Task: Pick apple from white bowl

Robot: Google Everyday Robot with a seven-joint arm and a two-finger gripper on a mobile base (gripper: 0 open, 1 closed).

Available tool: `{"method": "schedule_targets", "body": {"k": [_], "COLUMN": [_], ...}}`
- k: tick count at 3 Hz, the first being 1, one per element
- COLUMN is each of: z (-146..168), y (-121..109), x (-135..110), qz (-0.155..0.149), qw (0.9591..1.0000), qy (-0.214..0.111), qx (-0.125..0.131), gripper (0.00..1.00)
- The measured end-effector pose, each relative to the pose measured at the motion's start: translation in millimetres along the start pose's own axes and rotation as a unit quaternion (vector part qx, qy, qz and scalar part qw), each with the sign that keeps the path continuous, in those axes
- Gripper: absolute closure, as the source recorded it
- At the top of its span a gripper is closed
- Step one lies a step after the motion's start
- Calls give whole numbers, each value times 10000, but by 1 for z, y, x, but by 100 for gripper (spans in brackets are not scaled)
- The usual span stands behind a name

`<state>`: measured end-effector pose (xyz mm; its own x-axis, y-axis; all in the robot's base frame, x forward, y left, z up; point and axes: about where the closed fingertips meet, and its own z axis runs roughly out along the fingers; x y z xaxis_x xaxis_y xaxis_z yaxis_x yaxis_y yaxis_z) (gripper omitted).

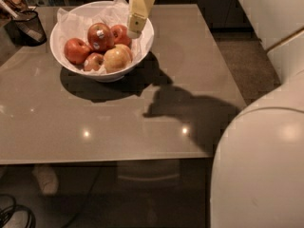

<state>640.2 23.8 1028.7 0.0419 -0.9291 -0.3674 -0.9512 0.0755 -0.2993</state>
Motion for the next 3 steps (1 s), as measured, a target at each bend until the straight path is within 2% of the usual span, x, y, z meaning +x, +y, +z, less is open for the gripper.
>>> {"method": "schedule_targets", "body": {"k": [1,2,3], "z": [18,31,40], "y": [-13,-25,-31], "x": [-24,-44,-56], "qz": [125,221,309], "qw": [9992,9975,9956], "qy": [-359,-635,-819], "qx": [-113,-220,-322], "gripper": [0,12,19]}}
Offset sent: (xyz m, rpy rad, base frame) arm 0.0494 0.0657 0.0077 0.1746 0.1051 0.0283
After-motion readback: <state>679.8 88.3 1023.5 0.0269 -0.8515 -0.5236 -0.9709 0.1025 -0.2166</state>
